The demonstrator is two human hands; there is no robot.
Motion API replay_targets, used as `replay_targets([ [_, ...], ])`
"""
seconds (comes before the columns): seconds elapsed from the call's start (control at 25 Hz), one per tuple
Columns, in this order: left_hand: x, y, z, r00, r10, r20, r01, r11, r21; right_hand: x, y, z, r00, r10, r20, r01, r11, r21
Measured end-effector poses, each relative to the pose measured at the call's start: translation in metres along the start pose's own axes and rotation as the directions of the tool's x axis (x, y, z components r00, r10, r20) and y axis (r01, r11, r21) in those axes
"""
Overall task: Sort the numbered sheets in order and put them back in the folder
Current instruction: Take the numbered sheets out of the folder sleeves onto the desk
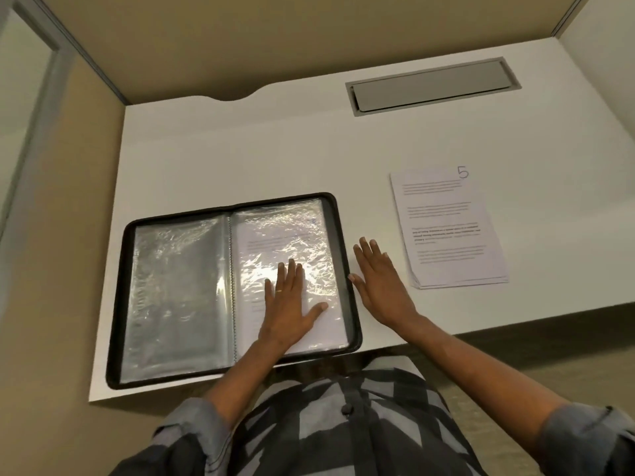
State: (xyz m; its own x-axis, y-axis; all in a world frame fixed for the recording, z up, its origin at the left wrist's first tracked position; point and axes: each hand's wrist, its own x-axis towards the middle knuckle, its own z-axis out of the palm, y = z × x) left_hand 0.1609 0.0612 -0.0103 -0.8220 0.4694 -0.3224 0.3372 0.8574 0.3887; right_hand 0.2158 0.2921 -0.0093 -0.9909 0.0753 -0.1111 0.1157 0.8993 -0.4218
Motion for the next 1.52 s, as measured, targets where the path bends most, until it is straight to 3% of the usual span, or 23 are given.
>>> replay_targets([
  [0.16, -0.018, -0.039, -0.002, 0.995, 0.066, 0.069, -0.073, 0.991, 0.111, -0.012, -0.058, 0.028, 0.999, 0.050, -0.009, -0.050, 0.999, -0.021],
  [0.4, -0.040, -0.069, -0.004, 0.971, 0.187, 0.150, -0.206, 0.971, 0.122, -0.033, -0.120, 0.057, 0.990, 0.131, -0.047, -0.132, 0.991, -0.019],
  [0.64, -0.047, -0.083, -0.010, 0.965, 0.228, 0.130, -0.244, 0.962, 0.125, -0.043, -0.124, 0.066, 0.993, 0.078, -0.084, -0.084, 0.994, -0.072],
  [0.76, -0.048, -0.089, -0.017, 0.969, 0.225, 0.098, -0.233, 0.969, 0.085, -0.043, -0.119, 0.065, 0.982, 0.163, -0.092, -0.170, 0.983, -0.075],
  [0.92, -0.056, -0.106, -0.028, 0.981, 0.191, -0.042, -0.196, 0.957, -0.216, -0.037, -0.115, 0.059, 0.964, 0.258, -0.061, -0.261, 0.964, -0.055],
  [1.0, -0.065, -0.113, -0.037, 0.991, 0.106, -0.083, -0.131, 0.893, -0.431, -0.029, -0.120, 0.057, 0.968, 0.245, -0.049, -0.247, 0.968, -0.038],
  [1.12, -0.088, -0.115, -0.059, 0.994, -0.006, -0.107, -0.061, 0.792, -0.607, -0.011, -0.144, 0.055, 0.979, 0.204, -0.004, -0.204, 0.979, -0.024],
  [1.24, -0.111, -0.118, -0.081, 0.986, -0.129, -0.107, 0.014, 0.700, -0.714, 0.007, -0.183, 0.060, 0.995, 0.103, 0.014, -0.104, 0.993, 0.060],
  [1.52, -0.134, -0.158, -0.120, 0.888, -0.342, -0.307, -0.112, 0.487, -0.866, 0.040, -0.258, 0.084, 0.962, -0.250, 0.111, 0.251, 0.968, 0.001],
])
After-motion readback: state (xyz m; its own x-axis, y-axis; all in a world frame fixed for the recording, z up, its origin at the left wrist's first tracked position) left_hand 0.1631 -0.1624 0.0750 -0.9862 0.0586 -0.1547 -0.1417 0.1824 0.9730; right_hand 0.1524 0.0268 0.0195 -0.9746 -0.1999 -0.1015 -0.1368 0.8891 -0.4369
